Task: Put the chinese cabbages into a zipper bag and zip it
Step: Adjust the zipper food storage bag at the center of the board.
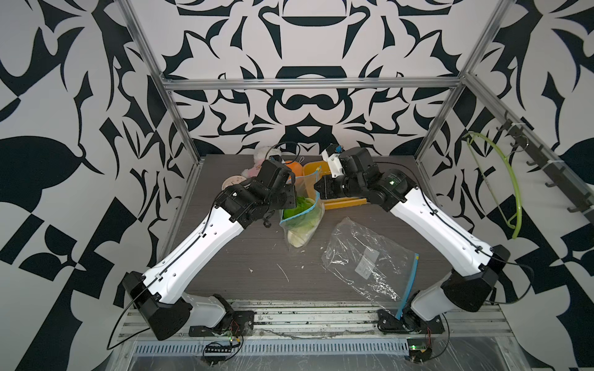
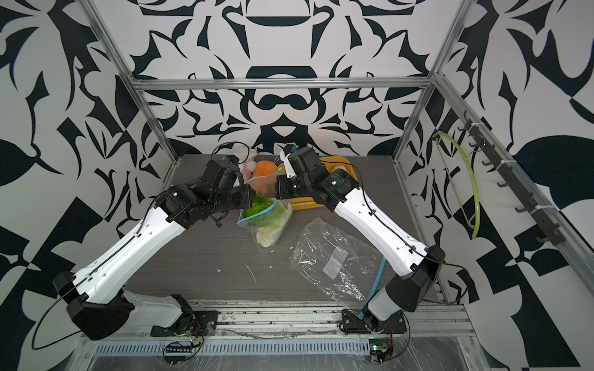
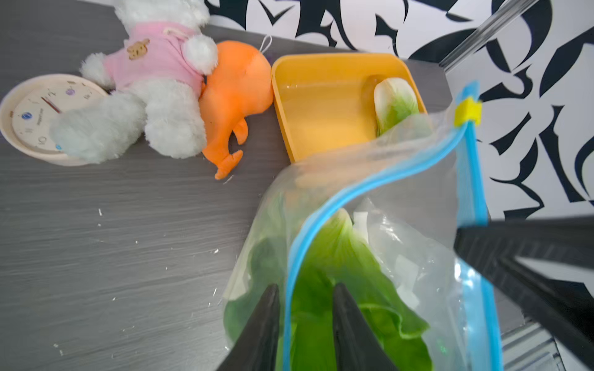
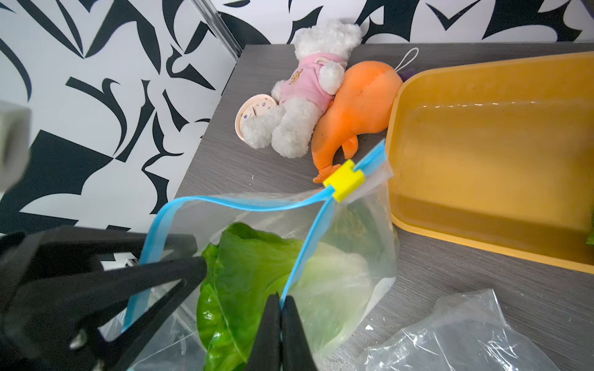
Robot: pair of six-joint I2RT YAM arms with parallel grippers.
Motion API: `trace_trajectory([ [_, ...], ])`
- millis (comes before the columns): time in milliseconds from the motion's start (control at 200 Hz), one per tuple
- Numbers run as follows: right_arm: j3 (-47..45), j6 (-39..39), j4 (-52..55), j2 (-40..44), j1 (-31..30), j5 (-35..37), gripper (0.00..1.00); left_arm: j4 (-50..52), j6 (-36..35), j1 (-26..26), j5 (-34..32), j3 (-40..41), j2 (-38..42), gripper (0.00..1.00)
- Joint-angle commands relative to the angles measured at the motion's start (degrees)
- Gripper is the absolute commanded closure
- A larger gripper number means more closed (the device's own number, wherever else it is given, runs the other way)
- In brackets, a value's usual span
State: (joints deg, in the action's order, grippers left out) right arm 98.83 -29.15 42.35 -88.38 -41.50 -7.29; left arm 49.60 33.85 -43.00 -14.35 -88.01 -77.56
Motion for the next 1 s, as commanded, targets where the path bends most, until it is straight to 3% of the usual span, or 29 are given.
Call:
trace_trajectory([
  [0, 0.4, -0.2, -4.2, 2.0, 0.3, -2.0, 1.0, 4.0, -1.3, 0.3, -3.4, 0.0, 1.1, 0.73],
  [185, 2.1, 0.5, -1.8, 1.6, 0.5, -2.1, 1.0, 3.2, -4.9, 1.5, -1.4, -3.2, -0.5, 0.99],
  [250, 2.1, 0.1, -0.9, 1.8, 0.5, -1.9, 1.0, 2.7, -5.4, 1.5, -1.4, -3.7, -0.9, 1.0],
  [475, 6.7, -5.1, 9.9, 0.9, -0.4, 4.0, 0.66, 1.0, -3.7, 1.7, -0.8, -4.4, -1.1, 1.0],
  [615, 6.9, -8.3, 13.2, 1.4, -3.4, 8.3, 0.53, 0.1, -2.5, 1.7, -0.1, -4.4, -1.5, 1.0],
  [845, 4.3, -11.0, 15.7, 1.6, -4.9, 12.8, 0.56, -0.7, -2.2, 1.7, 0.2, -4.0, -1.0, 1.0],
  [995, 2.1, -11.7, 11.2, 1.7, -5.2, 9.6, 0.82, -0.8, -1.9, 1.7, 0.2, -3.5, -0.9, 1.0],
])
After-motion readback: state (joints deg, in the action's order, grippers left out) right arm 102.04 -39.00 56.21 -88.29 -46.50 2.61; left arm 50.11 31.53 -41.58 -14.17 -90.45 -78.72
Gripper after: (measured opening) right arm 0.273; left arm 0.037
